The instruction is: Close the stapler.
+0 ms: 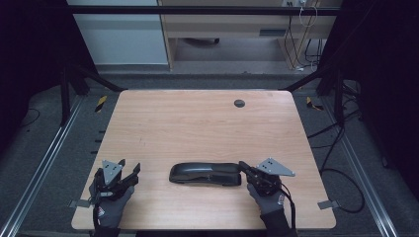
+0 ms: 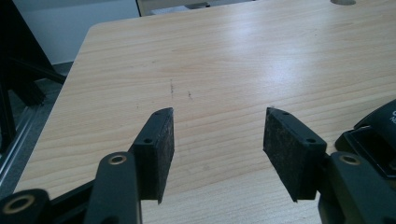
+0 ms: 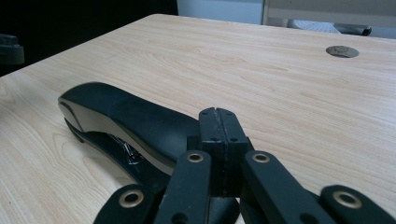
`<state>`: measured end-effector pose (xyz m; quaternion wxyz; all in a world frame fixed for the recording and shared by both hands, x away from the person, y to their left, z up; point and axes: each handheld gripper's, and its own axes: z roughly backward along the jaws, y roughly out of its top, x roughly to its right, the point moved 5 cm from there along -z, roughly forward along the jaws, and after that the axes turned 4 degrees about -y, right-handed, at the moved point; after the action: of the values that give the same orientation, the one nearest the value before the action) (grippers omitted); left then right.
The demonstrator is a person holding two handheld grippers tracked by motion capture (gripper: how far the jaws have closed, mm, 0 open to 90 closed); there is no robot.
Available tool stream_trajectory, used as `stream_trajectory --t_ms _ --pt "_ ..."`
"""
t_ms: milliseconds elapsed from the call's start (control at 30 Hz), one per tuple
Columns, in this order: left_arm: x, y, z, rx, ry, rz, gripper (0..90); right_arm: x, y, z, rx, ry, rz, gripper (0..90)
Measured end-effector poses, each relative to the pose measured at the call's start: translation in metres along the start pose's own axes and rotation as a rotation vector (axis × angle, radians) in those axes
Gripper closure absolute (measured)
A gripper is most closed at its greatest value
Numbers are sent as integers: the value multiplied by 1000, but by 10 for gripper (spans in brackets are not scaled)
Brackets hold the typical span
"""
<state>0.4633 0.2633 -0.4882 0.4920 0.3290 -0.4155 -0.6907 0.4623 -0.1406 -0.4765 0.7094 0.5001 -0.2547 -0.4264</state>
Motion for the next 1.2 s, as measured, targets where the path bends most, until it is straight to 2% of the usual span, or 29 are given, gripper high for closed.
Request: stream_trajectory --t_ms 267,433,1200 --pt "-1 -1 -1 -3 5 7 428 0 -3 -1 -14 -6 -1 900" --pt "-1 -2 -1 -6 4 5 428 -1 -1 -1 -10 -12 16 900" --pt "-2 -3 -2 -9 8 9 429 0 -11 -4 -30 -24 1 900"
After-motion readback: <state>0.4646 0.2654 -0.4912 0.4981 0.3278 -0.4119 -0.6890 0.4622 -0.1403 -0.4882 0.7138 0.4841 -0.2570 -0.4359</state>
